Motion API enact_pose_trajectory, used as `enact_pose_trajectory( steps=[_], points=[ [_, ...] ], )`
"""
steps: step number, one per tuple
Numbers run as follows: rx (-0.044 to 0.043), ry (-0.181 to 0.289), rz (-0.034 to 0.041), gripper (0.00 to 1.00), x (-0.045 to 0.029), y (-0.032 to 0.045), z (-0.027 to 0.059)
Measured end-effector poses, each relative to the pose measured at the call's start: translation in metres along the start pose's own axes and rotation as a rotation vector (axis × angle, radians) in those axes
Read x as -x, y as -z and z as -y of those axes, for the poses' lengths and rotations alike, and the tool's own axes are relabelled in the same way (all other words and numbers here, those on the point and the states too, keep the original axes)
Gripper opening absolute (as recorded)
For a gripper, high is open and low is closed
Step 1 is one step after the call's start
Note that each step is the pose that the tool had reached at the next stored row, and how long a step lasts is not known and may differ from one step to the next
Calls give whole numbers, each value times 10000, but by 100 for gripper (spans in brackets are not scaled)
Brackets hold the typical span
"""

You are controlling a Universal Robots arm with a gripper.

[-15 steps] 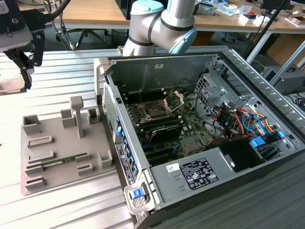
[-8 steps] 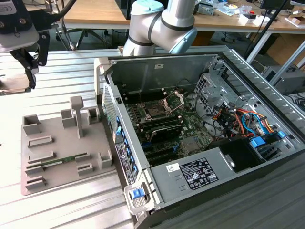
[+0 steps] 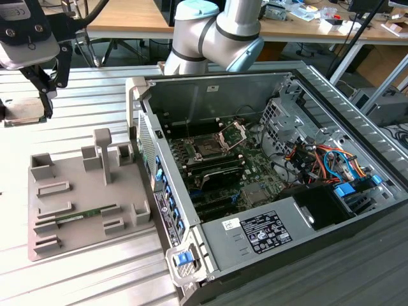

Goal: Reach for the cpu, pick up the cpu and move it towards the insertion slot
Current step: 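Pick up the cpu and move it towards the insertion slot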

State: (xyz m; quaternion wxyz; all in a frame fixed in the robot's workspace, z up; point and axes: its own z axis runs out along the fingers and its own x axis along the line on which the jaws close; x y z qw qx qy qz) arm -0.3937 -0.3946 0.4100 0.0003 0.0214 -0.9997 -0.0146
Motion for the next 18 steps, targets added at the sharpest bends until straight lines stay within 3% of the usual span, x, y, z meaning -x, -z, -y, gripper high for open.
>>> enact_pose_trajectory(
  steps=[13,18],
  points=[
    [-8,0,0,55,167,0,7],
    [-9,0,0,55,200,0,9]
  ],
)
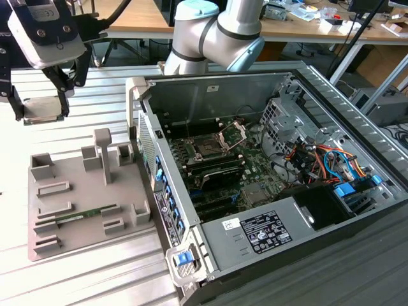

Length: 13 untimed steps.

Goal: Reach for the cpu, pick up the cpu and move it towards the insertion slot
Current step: 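Pick up the cpu and move it towards the insertion slot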

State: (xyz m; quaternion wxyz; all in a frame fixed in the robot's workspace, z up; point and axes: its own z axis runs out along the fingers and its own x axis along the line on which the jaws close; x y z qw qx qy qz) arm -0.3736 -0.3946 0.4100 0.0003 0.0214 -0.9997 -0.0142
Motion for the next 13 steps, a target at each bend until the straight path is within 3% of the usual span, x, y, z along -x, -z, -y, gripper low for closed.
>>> enact_pose_trajectory(
  steps=[13],
  points=[
    [-6,1,0,55,108,0,5]
  ],
)
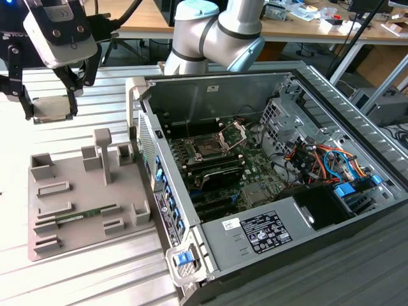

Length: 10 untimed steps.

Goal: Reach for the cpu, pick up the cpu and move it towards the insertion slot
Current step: 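Pick up the cpu and move it towards the insertion slot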

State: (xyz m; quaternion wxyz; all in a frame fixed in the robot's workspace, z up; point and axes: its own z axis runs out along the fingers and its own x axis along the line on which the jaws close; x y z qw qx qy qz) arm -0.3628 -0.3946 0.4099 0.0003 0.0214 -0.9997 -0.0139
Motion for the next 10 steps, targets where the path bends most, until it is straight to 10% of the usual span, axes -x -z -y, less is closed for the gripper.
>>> enact_pose_trajectory(
  steps=[10],
  points=[
    [-1,0,0,55,54,0,2]
  ],
)
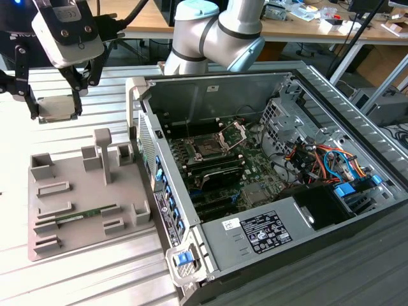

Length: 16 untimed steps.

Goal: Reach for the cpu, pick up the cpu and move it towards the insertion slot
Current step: 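Pick up the cpu and move it towards the insertion slot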

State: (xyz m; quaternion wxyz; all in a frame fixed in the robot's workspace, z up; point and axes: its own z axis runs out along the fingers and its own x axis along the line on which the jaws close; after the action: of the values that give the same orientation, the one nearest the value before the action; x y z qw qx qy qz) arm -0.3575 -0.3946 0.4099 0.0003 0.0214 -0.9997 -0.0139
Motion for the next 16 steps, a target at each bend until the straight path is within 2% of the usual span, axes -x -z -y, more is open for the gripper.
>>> enact_pose_trajectory(
  steps=[16],
  points=[
    [-3,0,-1,55,124,0,5]
  ],
)
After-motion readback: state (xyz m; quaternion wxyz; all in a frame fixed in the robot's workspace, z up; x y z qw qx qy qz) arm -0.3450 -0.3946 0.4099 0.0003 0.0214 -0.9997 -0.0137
